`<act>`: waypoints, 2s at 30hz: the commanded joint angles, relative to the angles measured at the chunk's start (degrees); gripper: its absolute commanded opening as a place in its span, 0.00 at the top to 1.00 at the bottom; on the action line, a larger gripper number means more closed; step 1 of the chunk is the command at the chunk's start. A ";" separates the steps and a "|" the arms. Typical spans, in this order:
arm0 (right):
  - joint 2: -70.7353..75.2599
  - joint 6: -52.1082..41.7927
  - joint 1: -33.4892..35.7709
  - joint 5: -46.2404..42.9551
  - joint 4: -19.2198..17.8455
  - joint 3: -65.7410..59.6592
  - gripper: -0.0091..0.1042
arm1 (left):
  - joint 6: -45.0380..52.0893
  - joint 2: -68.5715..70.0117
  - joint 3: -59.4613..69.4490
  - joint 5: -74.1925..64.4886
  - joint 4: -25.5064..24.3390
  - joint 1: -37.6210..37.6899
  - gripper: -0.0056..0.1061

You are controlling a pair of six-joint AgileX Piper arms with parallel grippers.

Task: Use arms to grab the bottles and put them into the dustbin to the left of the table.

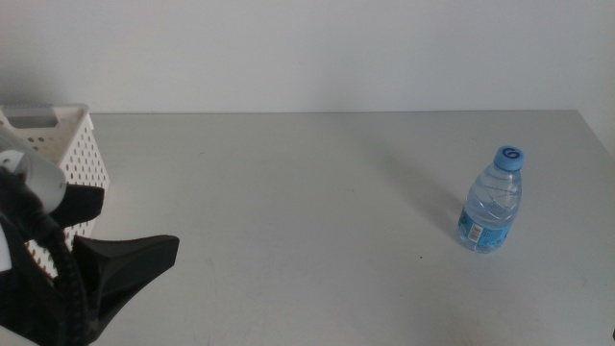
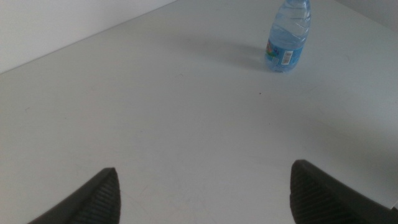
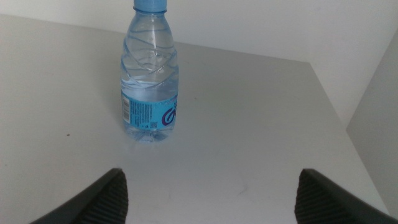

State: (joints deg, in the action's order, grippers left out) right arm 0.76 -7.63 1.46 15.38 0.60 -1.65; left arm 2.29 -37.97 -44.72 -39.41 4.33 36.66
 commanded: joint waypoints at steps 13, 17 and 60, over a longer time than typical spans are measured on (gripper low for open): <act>-11.99 5.46 -0.30 -30.41 -1.16 0.56 0.30 | -0.97 0.09 -1.42 3.92 0.27 0.43 0.11; -21.84 6.70 -0.30 -38.59 -7.02 0.56 0.30 | -0.97 0.09 -1.42 3.92 0.27 0.43 0.11; -91.95 9.57 -0.30 -91.33 -15.60 15.73 0.24 | -0.97 0.09 -1.42 3.87 0.27 0.43 0.11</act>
State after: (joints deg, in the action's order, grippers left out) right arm -91.39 2.86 1.46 -65.17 -14.63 11.93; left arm 2.24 -37.82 -44.72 -39.41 4.33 36.66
